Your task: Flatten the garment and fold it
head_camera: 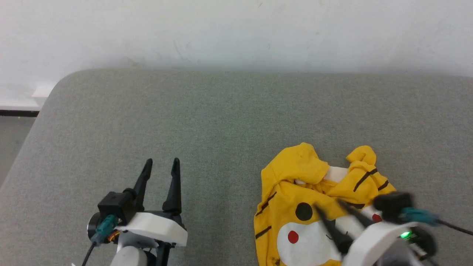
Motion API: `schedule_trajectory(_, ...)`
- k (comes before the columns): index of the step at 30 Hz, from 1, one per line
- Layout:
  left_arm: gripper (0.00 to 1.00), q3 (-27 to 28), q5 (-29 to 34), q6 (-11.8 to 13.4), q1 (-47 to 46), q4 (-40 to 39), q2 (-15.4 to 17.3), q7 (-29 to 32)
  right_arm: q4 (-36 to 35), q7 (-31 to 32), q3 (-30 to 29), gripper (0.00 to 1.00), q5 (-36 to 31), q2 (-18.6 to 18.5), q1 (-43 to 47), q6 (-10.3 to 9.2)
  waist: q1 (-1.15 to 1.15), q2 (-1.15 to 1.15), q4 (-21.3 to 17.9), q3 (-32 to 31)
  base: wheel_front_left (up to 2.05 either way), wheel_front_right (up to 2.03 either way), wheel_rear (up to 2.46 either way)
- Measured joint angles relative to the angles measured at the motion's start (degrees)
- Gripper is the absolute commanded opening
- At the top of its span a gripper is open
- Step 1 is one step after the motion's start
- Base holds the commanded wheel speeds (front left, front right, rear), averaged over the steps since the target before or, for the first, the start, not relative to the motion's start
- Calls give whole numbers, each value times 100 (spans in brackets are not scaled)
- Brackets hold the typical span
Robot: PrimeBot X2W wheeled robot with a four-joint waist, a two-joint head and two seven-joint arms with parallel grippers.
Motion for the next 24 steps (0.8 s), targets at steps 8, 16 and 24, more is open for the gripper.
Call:
schedule_trajectory(8, 100, -1027, 190, -205, -222, 328, 0, 1, 330, -2041, -1374, 100, -777, 2, -203, 0, 0, 0, -182, -93, 0, 0, 0)
schedule_trajectory(16, 100, -2728, 467, -345, -1582, 1146, -8, 577, 775, -2413, -1788, 100, -896, 5, -304, 0, 1, 0, -418, 93, 0, 0, 0)
schedule_trajectory(24, 100, -4003, 755, -360, -2972, 2264, -1, 1852, 993, -2550, -1756, 100, -665, 3, -589, 0, 2, 0, -706, 445, 0, 0, 0)
